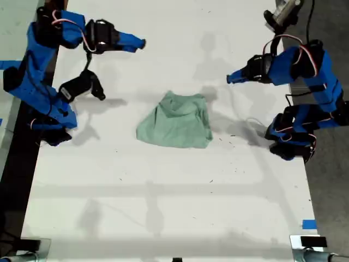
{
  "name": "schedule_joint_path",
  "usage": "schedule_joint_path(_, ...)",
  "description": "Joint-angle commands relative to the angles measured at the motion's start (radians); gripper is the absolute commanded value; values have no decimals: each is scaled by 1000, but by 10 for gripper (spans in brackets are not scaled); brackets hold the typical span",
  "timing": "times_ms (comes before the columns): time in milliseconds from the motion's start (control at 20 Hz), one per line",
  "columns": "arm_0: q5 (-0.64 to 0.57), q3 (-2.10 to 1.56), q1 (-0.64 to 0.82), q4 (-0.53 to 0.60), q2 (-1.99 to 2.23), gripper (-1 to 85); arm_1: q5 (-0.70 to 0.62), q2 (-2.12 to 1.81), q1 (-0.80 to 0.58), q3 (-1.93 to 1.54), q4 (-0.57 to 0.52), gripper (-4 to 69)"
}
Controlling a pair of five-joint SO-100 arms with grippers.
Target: Fold t shirt
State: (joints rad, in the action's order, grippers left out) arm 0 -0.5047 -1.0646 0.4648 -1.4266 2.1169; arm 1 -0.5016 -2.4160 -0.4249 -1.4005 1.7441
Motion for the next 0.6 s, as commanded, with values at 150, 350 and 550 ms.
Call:
schedule_joint_path(150, 114, -676, -232, 336, 650, -3, 114, -661, 279, -511, -115, 5)
schedule_joint_path(350, 219, -1482, -278, 624, 1160, -3, 170, -1088, 385, -997, -181, 60)
schedule_joint_path(550, 256, -2091, -272, 732, 1482, -2, 241, -1092, 407, -1358, -210, 149)
